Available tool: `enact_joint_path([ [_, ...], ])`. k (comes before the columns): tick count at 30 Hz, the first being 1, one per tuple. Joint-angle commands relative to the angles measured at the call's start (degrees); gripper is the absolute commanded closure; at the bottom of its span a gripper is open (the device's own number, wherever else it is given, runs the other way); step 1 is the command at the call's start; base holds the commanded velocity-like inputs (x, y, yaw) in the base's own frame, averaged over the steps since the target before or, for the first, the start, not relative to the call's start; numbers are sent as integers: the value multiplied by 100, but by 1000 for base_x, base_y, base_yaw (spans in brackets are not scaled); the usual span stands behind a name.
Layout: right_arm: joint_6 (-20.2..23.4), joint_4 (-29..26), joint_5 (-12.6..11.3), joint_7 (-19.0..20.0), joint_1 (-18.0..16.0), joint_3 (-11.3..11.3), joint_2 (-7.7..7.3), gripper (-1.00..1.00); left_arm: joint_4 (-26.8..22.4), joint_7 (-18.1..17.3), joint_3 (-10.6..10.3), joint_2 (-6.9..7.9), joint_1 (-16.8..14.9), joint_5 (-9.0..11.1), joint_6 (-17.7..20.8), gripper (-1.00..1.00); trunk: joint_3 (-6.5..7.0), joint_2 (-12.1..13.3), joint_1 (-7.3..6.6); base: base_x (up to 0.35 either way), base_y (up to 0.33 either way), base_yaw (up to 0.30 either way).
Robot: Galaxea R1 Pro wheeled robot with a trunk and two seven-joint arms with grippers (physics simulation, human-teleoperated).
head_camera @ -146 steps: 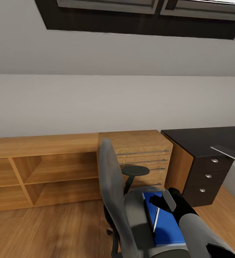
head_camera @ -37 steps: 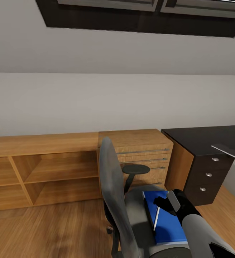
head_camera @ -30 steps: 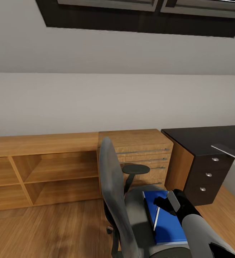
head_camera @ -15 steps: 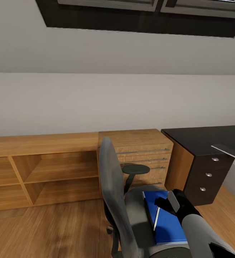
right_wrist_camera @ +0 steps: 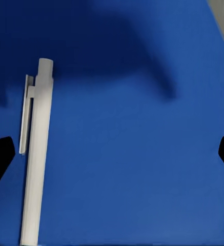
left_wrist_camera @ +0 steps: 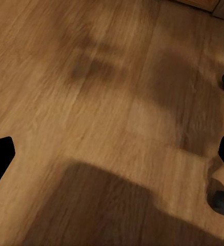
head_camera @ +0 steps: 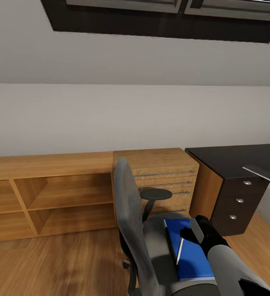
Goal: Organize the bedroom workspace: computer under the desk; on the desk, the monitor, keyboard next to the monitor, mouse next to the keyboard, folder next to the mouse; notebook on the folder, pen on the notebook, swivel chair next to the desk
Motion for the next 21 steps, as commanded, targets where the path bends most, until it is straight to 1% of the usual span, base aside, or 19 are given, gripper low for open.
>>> enact_joint_path([
  [1,31,-13,-62,-112,-6,-7,8,-100,6,-26,-47,5,-3,62,-14,-100,-6,-3,-1,0,0,0],
  [4,103,-19,-67,-250,-41,22,14,-100,7,-24,-43,12,-3,63,-10,-100,-6,-3,-1,0,0,0],
  [8,189,-23,-70,-343,-146,43,21,-100,5,-25,-37,15,-3,63,-12,-100,-6,-3,-1,0,0,0],
  [12,315,-24,-71,-379,-266,52,33,-100,5,-26,-32,17,-3,63,-11,-100,-6,-3,-1,0,0,0],
  [21,764,-32,-77,-394,-495,64,92,-100,7,-26,-29,19,-3,64,-13,-100,-6,-3,-1,0,0,0],
])
